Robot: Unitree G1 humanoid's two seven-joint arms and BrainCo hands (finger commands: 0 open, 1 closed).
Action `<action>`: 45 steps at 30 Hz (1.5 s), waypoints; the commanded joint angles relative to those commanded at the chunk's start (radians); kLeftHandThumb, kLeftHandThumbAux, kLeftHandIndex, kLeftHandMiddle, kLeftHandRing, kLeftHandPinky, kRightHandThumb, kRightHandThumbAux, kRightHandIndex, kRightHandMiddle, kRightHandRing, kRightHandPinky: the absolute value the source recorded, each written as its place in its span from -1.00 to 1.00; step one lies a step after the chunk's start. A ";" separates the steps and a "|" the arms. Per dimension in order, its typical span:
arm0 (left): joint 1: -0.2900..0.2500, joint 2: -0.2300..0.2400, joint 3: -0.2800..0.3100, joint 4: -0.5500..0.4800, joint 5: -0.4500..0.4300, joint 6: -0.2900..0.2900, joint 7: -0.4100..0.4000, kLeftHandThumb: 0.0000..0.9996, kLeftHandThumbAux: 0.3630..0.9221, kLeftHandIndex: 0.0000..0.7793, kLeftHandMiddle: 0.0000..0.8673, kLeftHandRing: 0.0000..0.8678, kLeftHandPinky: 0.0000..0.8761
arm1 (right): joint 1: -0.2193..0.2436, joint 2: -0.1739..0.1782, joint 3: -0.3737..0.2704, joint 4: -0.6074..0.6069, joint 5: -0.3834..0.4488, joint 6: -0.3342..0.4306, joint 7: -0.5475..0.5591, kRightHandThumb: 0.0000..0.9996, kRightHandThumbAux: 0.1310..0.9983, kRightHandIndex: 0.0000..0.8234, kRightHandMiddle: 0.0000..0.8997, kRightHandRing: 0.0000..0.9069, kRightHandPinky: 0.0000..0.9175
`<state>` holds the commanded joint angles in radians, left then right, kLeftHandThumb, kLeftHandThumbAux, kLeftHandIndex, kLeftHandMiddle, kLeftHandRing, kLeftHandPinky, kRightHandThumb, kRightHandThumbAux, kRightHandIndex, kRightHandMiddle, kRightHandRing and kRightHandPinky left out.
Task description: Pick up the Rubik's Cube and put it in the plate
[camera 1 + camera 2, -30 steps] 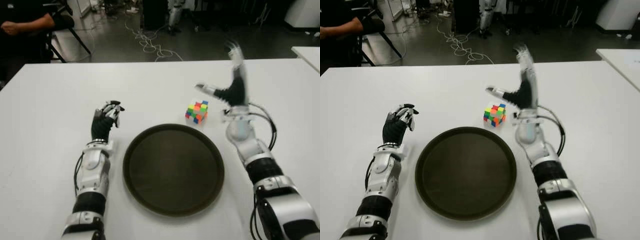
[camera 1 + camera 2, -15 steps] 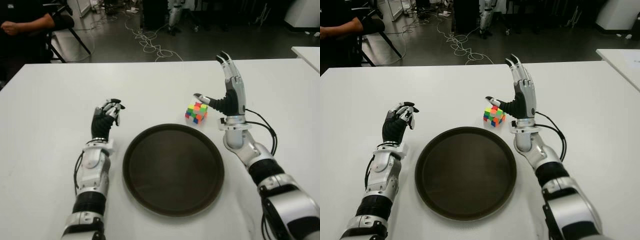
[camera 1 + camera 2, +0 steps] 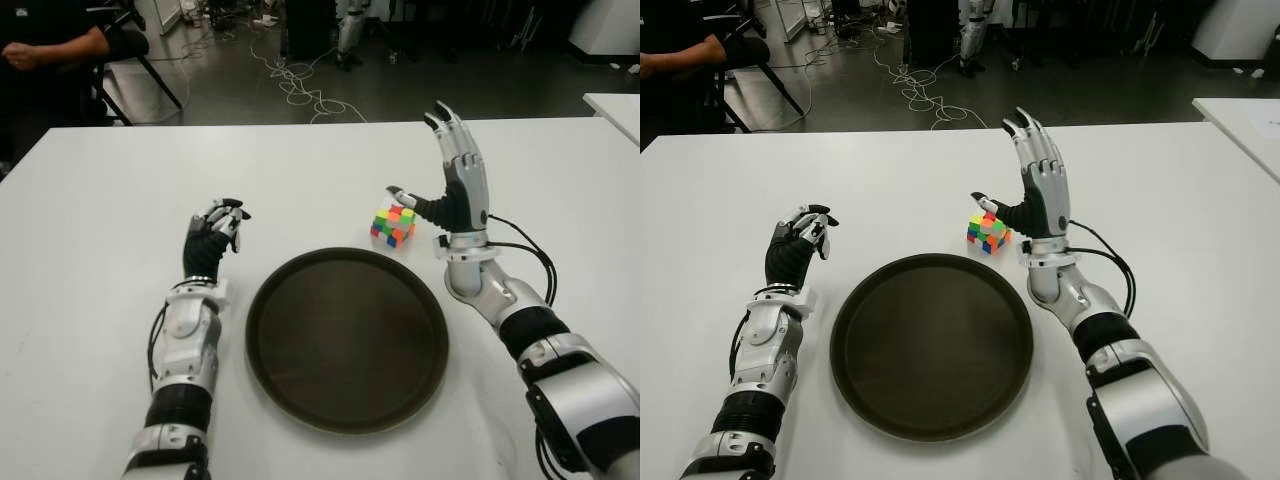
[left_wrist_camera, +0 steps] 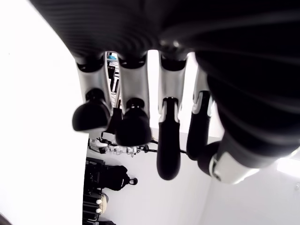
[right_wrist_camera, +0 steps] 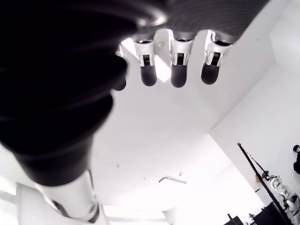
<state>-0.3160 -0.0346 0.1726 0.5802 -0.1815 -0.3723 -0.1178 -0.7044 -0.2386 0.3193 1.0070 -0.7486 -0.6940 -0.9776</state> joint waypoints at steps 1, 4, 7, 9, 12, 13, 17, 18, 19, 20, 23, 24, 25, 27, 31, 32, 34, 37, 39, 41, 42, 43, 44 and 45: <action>0.000 0.000 0.000 0.000 -0.001 0.001 0.000 0.72 0.06 0.09 0.23 0.82 0.83 | -0.001 -0.001 0.004 0.002 0.001 -0.002 -0.002 -0.74 0.61 -0.92 -0.78 -0.76 -0.74; -0.001 -0.001 0.002 -0.002 -0.002 0.002 -0.001 0.71 0.06 0.08 0.23 0.82 0.83 | -0.003 -0.002 0.013 0.011 0.005 -0.014 -0.005 -0.75 0.62 -0.91 -0.76 -0.74 -0.72; 0.000 -0.001 0.002 -0.003 -0.001 0.004 -0.001 0.71 0.06 0.08 0.23 0.82 0.83 | -0.006 -0.003 0.017 0.018 0.010 -0.023 -0.005 -0.77 0.62 -0.89 -0.75 -0.73 -0.70; 0.000 -0.001 0.001 -0.005 -0.002 0.008 -0.001 0.71 0.07 0.08 0.23 0.82 0.83 | -0.008 -0.001 0.018 0.026 0.019 -0.036 0.003 -0.78 0.63 -0.88 -0.74 -0.71 -0.67; 0.000 0.000 0.001 -0.006 -0.002 0.011 -0.002 0.71 0.07 0.08 0.23 0.82 0.83 | -0.010 0.000 0.018 0.035 0.031 -0.058 0.015 -0.78 0.65 -0.86 -0.72 -0.70 -0.64; 0.000 0.000 0.002 -0.006 -0.003 0.012 -0.003 0.71 0.07 0.08 0.23 0.82 0.83 | -0.010 0.001 0.017 0.038 0.034 -0.064 0.019 -0.76 0.65 -0.85 -0.71 -0.68 -0.62; -0.001 0.001 0.002 -0.004 -0.005 0.013 -0.005 0.71 0.07 0.07 0.23 0.83 0.84 | -0.011 0.003 0.015 0.047 0.047 -0.084 0.038 -0.73 0.66 -0.82 -0.69 -0.65 -0.58; -0.001 0.001 0.003 -0.004 -0.004 0.013 -0.004 0.71 0.07 0.07 0.23 0.83 0.84 | -0.011 0.004 0.015 0.050 0.050 -0.093 0.043 -0.73 0.66 -0.82 -0.68 -0.64 -0.58; -0.001 0.001 0.003 -0.004 -0.004 0.013 -0.003 0.71 0.07 0.07 0.24 0.83 0.84 | -0.012 0.005 0.015 0.052 0.053 -0.098 0.046 -0.74 0.66 -0.80 -0.66 -0.62 -0.55; -0.001 0.001 0.003 -0.004 -0.004 0.013 -0.002 0.71 0.07 0.07 0.24 0.83 0.84 | -0.013 0.004 0.016 0.055 0.055 -0.105 0.053 -0.75 0.66 -0.79 -0.65 -0.61 -0.54; -0.001 0.000 0.003 -0.004 -0.004 0.012 -0.002 0.71 0.07 0.07 0.24 0.83 0.84 | -0.015 -0.001 0.020 0.060 0.058 -0.113 0.079 -0.79 0.65 -0.73 -0.60 -0.57 -0.51; -0.001 0.001 0.003 -0.004 -0.004 0.011 -0.002 0.71 0.07 0.07 0.24 0.83 0.84 | -0.017 -0.003 0.021 0.062 0.059 -0.114 0.090 -0.82 0.65 -0.72 -0.59 -0.56 -0.52; -0.001 0.001 0.003 -0.004 -0.004 0.009 -0.003 0.71 0.07 0.07 0.24 0.83 0.84 | -0.018 -0.007 0.023 0.064 0.061 -0.113 0.107 -0.84 0.65 -0.71 -0.58 -0.56 -0.52; 0.000 0.001 0.003 -0.004 -0.004 0.008 -0.005 0.71 0.07 0.07 0.24 0.83 0.83 | -0.020 -0.011 0.025 0.066 0.066 -0.107 0.137 -0.90 0.64 -0.69 -0.57 -0.55 -0.51; 0.000 0.001 0.003 -0.005 -0.007 0.007 -0.009 0.71 0.07 0.07 0.24 0.83 0.83 | -0.020 -0.016 0.021 0.061 0.073 -0.094 0.178 -0.94 0.62 -0.67 -0.56 -0.53 -0.46; 0.000 0.001 0.003 -0.005 -0.008 0.008 -0.010 0.71 0.07 0.07 0.24 0.83 0.84 | -0.020 -0.018 0.020 0.058 0.074 -0.090 0.186 -0.96 0.62 -0.67 -0.56 -0.52 -0.45; 0.000 0.000 0.004 -0.006 -0.011 0.009 -0.013 0.71 0.07 0.07 0.24 0.83 0.84 | -0.019 -0.021 0.017 0.051 0.076 -0.083 0.201 -0.97 0.62 -0.66 -0.56 -0.52 -0.45; 0.000 -0.001 0.005 -0.006 -0.017 0.013 -0.017 0.71 0.07 0.07 0.23 0.83 0.84 | -0.020 -0.025 0.018 0.044 0.074 -0.069 0.216 -0.99 0.63 -0.65 -0.55 -0.51 -0.46; 0.000 -0.001 0.005 -0.006 -0.020 0.015 -0.018 0.71 0.07 0.07 0.23 0.83 0.84 | -0.020 -0.027 0.018 0.040 0.073 -0.063 0.223 -1.00 0.63 -0.64 -0.55 -0.51 -0.47; -0.002 -0.001 0.006 -0.003 -0.021 0.017 -0.017 0.71 0.07 0.07 0.23 0.83 0.84 | -0.021 -0.028 0.018 0.039 0.074 -0.057 0.229 -1.00 0.63 -0.63 -0.55 -0.51 -0.46; -0.003 -0.001 0.007 -0.002 -0.022 0.018 -0.016 0.71 0.07 0.07 0.23 0.83 0.84 | -0.022 -0.029 0.018 0.038 0.074 -0.055 0.232 -1.00 0.63 -0.63 -0.55 -0.51 -0.46; -0.005 -0.001 0.007 0.001 -0.022 0.018 -0.016 0.71 0.07 0.07 0.23 0.83 0.84 | -0.024 -0.030 0.017 0.038 0.074 -0.051 0.235 -1.00 0.63 -0.63 -0.54 -0.51 -0.45; -0.005 0.000 0.008 0.002 -0.022 0.018 -0.015 0.71 0.07 0.07 0.23 0.83 0.84 | -0.024 -0.031 0.017 0.037 0.074 -0.049 0.238 -1.00 0.62 -0.63 -0.54 -0.50 -0.45; -0.007 0.000 0.008 0.005 -0.022 0.016 -0.016 0.71 0.07 0.07 0.23 0.83 0.84 | -0.027 -0.033 0.017 0.033 0.073 -0.046 0.239 -1.00 0.62 -0.63 -0.54 -0.50 -0.45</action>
<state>-0.3227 -0.0341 0.1804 0.5851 -0.2034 -0.3562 -0.1340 -0.7310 -0.2719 0.3364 1.0405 -0.6758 -0.7396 -0.7384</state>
